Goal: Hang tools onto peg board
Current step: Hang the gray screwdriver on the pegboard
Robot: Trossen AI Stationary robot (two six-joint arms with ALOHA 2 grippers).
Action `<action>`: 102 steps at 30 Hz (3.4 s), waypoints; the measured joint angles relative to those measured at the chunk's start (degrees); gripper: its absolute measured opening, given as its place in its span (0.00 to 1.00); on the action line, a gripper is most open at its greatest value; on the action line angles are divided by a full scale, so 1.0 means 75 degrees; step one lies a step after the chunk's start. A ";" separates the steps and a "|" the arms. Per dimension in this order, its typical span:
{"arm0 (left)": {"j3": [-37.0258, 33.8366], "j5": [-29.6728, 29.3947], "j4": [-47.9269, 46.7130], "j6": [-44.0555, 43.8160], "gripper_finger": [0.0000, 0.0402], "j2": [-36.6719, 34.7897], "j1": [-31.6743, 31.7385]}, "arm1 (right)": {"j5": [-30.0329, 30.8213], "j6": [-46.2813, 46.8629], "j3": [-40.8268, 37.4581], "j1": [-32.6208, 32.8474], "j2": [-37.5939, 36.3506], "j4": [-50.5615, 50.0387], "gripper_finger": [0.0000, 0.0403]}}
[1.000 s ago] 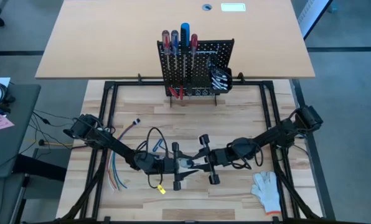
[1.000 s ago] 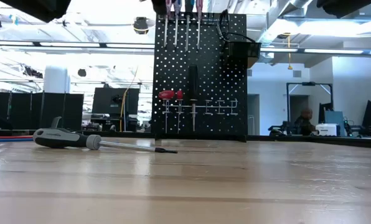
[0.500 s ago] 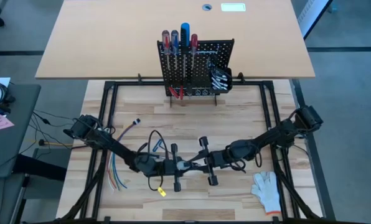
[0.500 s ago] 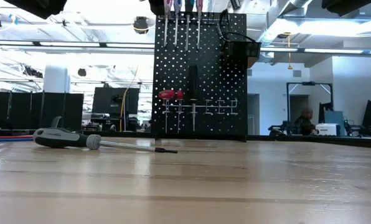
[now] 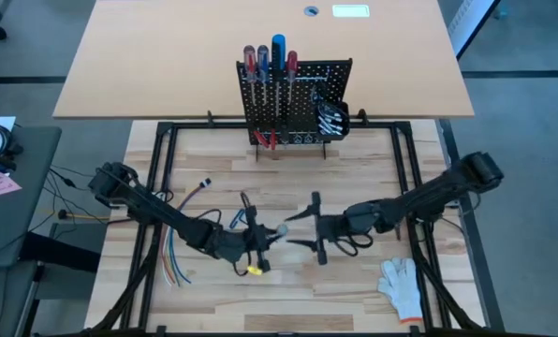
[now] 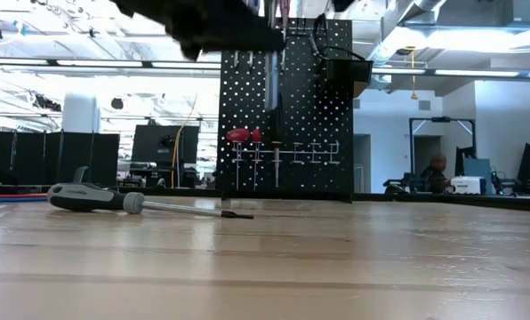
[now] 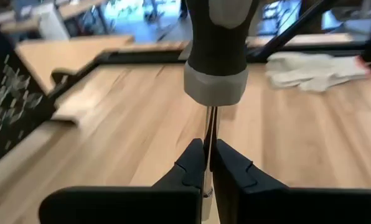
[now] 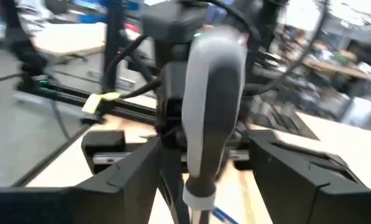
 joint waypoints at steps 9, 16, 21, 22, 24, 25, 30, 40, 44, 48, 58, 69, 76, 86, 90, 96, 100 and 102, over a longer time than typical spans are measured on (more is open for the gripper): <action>-0.0003 0.0152 -0.0724 -0.0815 0.01 0.0095 0.0402 | 0.0667 0.0770 0.0000 -0.0035 -0.0473 -0.0474 0.58; 0.0000 0.0201 -0.0692 -0.0862 0.01 0.0159 0.0418 | 0.0937 0.0850 0.0000 -0.0199 -0.0088 -0.0157 0.53; 0.0000 0.0199 -0.0708 -0.0874 0.01 0.0165 0.0421 | 0.0925 0.1064 0.0000 -0.0254 -0.0094 -0.0111 0.47; 0.0000 0.0196 -0.0715 -0.0871 0.01 0.0165 0.0424 | 0.0911 0.1061 0.0000 -0.0251 -0.0094 -0.0118 0.46; 0.0000 0.0199 -0.0698 -0.0871 0.01 0.0165 0.0418 | 0.0835 0.1062 0.0000 -0.0251 -0.0093 -0.0138 0.43; 0.0000 0.0204 -0.0697 -0.0872 0.01 0.0165 0.0418 | 0.0756 0.1059 0.0000 -0.0262 -0.0035 -0.0115 0.42; 0.0000 0.0208 -0.0709 -0.0888 0.02 0.0165 0.0426 | 0.0701 0.0675 0.0037 -0.0286 0.0372 0.0275 0.42; 0.0000 0.0223 -0.0778 -0.0886 0.02 0.0165 0.0421 | 0.0720 0.0675 0.0486 -0.0183 0.0412 -0.0106 0.39; -0.0009 0.0221 -0.0838 -0.0919 0.02 0.0182 0.0418 | 0.0731 0.0739 0.0729 -0.0152 0.0410 -0.0705 0.29; -0.0006 0.0166 -0.0985 -0.0965 0.05 0.0179 0.0428 | 0.1282 0.0702 0.1030 -0.0016 0.0385 -0.1333 0.29; -0.0094 0.0016 -0.4243 -0.3355 0.32 0.0168 0.0503 | 0.3440 0.0200 0.2544 -0.0513 0.0311 -0.4549 0.29; -0.1178 -0.0749 -0.3319 -0.4105 0.36 0.0168 0.0178 | 0.3533 -0.0298 0.2215 -0.2408 0.0387 -0.3005 0.29; -0.1184 -0.0749 -0.2934 -0.3756 0.36 0.0168 0.0176 | 0.3787 -0.0777 0.1558 -0.2715 0.0384 -0.0292 0.29; -0.1183 -0.0746 -0.2850 -0.3759 0.36 0.0168 0.0176 | 0.4698 -0.1292 0.1335 -0.2751 0.0398 0.0533 0.29; -0.1183 -0.0747 -0.2800 -0.3740 0.36 0.0168 0.0176 | 0.4551 -0.1342 0.1349 -0.2455 0.0401 0.0557 0.29; -0.1183 -0.1411 -0.2542 -0.3153 0.36 0.0168 0.0019 | 0.3691 -0.1359 0.1428 -0.1267 0.0253 -0.1122 0.29; -0.1183 -0.1972 -0.1345 -0.1948 0.36 0.0168 -0.0311 | 0.1811 -0.0360 0.1348 -0.0537 0.0122 -0.3133 0.29; -0.1180 -0.1935 -0.0288 -0.0989 0.36 0.0168 -0.0372 | 0.1285 -0.0163 0.1147 -0.0201 0.0133 -0.3283 0.29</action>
